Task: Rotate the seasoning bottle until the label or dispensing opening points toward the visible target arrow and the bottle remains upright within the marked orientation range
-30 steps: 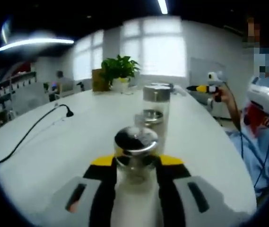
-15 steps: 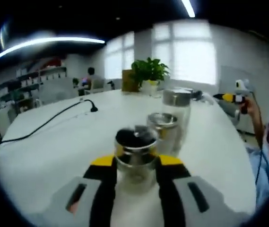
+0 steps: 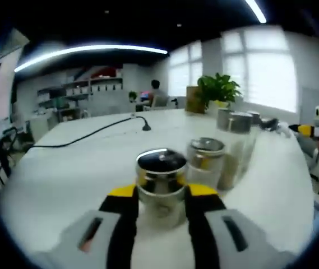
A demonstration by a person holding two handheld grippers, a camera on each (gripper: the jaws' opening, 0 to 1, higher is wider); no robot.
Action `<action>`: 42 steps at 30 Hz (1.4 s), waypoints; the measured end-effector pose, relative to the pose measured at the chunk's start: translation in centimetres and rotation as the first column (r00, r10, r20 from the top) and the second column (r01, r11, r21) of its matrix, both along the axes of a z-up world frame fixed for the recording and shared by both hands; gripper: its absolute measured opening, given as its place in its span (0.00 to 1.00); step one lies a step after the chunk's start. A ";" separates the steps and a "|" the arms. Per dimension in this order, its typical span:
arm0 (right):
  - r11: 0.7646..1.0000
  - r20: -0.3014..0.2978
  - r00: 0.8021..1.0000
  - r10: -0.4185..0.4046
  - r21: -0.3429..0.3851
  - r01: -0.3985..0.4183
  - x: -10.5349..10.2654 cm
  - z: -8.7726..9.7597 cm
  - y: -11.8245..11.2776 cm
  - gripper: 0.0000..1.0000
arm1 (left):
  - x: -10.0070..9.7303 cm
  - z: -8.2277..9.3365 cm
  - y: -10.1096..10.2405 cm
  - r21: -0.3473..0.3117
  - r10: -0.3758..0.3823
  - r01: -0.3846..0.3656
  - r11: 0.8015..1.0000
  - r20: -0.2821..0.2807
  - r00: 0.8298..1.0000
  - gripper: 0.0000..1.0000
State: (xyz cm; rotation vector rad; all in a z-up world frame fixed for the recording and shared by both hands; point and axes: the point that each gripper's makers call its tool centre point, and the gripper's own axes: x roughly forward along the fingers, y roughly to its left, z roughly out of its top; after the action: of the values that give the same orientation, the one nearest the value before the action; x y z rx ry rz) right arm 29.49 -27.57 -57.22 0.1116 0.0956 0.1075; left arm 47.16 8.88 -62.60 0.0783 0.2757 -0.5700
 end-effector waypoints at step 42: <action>1.000 0.000 1.000 0.011 0.004 -0.011 0.0 0.0 0.2 0.68 | -1.4 1.1 1.0 0.045 0.249 -0.254 0.966 0.094 0.964 0.41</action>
State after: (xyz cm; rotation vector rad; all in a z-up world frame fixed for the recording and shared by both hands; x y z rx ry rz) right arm 29.47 -27.41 -57.20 0.1154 0.0959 0.1183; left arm 45.77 9.85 -61.54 0.1208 0.2119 -0.3053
